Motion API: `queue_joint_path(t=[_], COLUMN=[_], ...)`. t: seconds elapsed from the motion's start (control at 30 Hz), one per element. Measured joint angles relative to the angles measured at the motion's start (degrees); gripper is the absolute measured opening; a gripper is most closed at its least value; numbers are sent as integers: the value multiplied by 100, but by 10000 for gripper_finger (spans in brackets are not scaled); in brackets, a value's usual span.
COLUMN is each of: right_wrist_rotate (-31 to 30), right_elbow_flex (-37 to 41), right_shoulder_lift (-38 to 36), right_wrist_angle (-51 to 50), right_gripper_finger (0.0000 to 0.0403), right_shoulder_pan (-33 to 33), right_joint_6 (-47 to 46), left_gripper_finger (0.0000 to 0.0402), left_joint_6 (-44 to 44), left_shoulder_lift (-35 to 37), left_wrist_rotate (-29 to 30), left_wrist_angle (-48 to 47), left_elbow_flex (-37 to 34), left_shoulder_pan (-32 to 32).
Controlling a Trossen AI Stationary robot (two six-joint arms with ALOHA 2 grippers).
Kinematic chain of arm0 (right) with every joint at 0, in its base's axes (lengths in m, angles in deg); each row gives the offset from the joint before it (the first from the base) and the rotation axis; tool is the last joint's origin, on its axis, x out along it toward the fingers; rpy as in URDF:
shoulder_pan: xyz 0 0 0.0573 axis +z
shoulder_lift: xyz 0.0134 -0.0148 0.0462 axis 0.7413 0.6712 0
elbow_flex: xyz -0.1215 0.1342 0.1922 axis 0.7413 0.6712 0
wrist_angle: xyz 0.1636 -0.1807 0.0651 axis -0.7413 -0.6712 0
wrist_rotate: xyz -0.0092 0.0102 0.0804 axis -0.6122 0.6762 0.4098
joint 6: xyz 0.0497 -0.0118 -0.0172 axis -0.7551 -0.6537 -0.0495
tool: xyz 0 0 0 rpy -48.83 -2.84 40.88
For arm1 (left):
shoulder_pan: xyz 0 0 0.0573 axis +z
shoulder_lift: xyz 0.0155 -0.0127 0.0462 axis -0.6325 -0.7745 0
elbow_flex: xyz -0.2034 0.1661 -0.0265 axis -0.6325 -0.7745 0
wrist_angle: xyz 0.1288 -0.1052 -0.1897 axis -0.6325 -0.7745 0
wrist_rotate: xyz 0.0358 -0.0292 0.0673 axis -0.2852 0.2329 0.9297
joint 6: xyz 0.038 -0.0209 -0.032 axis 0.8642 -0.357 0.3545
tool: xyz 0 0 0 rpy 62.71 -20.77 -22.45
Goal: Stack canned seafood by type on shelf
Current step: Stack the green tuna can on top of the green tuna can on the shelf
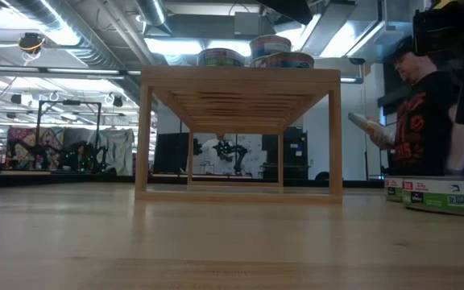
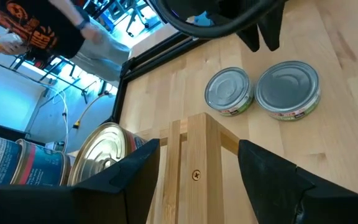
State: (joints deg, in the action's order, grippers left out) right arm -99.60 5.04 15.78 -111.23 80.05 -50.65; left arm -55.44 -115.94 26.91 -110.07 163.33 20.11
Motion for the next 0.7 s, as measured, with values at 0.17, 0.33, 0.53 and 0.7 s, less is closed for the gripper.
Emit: queue_joint_path(t=[0.17,0.33,0.53,0.7], right_wrist_rotate=[-75,-72,392,704], right_elbow_flex=[0,0,0,0], right_shoulder_lift=[175,408,664,857], right_wrist_angle=[-1,-7,-96,-303], right_gripper_finger=[171,214,220,204], right_shoulder_pan=[0,0,-199,-676], right_joint_6=[37,33,33,59], left_gripper_finger=[214,214,214,214], left_joint_6=[1,3,0,-6], left_shoulder_lift=[0,0,0,0], left_wrist_rotate=[1,1,1,1], left_wrist_angle=[2,0,1,0], left_elbow_flex=[0,0,0,0], left_shoulder_pan=[-1,-1,-1,-1])
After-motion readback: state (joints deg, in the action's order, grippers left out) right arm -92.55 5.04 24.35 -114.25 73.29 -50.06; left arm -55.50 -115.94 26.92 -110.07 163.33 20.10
